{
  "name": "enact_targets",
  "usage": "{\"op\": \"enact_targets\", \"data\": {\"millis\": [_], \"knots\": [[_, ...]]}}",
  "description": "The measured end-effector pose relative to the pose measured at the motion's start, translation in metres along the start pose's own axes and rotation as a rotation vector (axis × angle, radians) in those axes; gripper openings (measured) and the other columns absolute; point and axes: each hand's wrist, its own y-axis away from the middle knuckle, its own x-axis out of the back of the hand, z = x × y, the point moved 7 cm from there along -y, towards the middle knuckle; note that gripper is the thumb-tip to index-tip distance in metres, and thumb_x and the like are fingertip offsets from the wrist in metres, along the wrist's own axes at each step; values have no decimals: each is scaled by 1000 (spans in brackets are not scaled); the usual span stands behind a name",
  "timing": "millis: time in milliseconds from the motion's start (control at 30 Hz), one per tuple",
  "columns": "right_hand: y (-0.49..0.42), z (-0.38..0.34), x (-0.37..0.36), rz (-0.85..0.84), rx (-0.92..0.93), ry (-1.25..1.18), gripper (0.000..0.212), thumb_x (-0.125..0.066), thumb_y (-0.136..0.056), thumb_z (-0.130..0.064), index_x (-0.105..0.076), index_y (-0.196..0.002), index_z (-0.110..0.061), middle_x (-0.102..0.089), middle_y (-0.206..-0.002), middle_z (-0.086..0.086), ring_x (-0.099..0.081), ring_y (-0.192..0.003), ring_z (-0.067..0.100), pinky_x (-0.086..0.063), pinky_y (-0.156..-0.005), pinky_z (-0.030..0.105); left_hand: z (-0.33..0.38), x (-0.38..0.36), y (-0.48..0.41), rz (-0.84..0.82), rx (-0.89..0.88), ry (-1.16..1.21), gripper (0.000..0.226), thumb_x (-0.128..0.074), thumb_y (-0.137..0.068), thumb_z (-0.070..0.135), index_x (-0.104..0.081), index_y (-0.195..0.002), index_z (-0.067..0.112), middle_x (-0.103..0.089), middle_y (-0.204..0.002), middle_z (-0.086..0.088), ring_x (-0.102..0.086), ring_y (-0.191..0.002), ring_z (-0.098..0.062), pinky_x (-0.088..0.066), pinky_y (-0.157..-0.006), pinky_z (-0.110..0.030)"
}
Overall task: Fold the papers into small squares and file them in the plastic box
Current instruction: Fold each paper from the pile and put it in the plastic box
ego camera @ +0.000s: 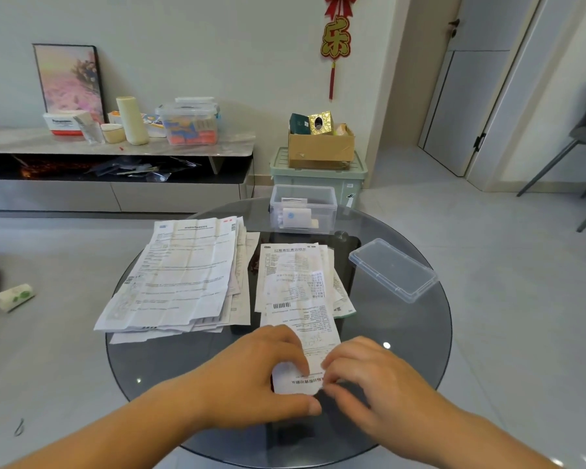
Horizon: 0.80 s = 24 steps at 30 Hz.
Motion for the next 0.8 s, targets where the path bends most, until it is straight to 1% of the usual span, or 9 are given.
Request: {"op": "enact_targets", "data": {"millis": [133,300,400,467,533,567,667,733,800], "knots": [[-4,3,3,41,-31,2,31,-34,-100,-54,-57,-103,-33,-58,-102,-21,-49,-96,4,-45,-82,21,-7,5,1,56,-1,-58,28,-67,-83,62,-65,-97,38,-52,-106,27,-46,-105,10,-41,-91,-12],[-9,8,8,38,-154,-138,16,-50,-98,-52,-47,-107,-39,-57,-107,-24,-55,-95,2,-48,-74,19,-15,15,4,135,87,-114,22,-55,-97,47,-60,-88,27,-59,-88,14,-54,-82,-2,-47,-72,-21],[-19,20,10,72,-276,-268,41,-64,-92,-49,-38,-125,-45,-57,-120,-26,-59,-100,0,-51,-81,16,-17,22,0,201,151,-107,19,-54,-97,46,-54,-85,31,-62,-83,14,-58,-75,-5,-45,-62,-19],[-28,30,10,114,-351,-296,51,-66,-92,-45,-35,-132,-43,-61,-111,-26,-61,-93,1,-53,-78,18,-23,22,-5,224,210,-93,19,-57,-96,45,-48,-84,33,-60,-81,14,-57,-72,-5,-40,-58,-18],[-37,37,8,155,-403,-276,57,-69,-89,-47,-37,-135,-38,-62,-93,-20,-60,-87,4,-52,-81,25,-28,20,-9,224,267,-71,23,-62,-92,47,-42,-98,36,-59,-97,16,-59,-81,-6,-45,-63,-18],[-41,39,7,170,-416,-262,60,-70,-87,-50,-37,-135,-37,-61,-87,-16,-58,-86,5,-51,-86,30,-32,17,-11,218,296,-50,35,-65,-89,49,-39,-109,35,-59,-109,14,-61,-89,-7,-50,-68,-19],[-50,39,2,187,-416,-152,62,-64,-87,-58,-36,-137,-36,-53,-83,-18,-51,-88,3,-42,-95,34,-36,13,-16,215,324,-42,63,-68,-86,55,-29,-132,34,-49,-133,9,-60,-109,-13,-54,-83,-26],[-53,39,-2,177,-407,-134,59,-60,-87,-63,-36,-135,-40,-49,-85,-22,-48,-90,3,-41,-96,33,-34,13,-18,212,302,-82,65,-64,-88,58,-27,-136,35,-46,-138,7,-58,-111,-13,-53,-87,-28],[-53,42,-5,166,-410,-241,61,-61,-77,-70,-38,-129,-48,-54,-92,-22,-52,-96,7,-48,-92,35,-36,14,-19,203,293,-17,67,-64,-86,62,-28,-135,34,-48,-134,11,-57,-105,-9,-50,-79,-20]]}}
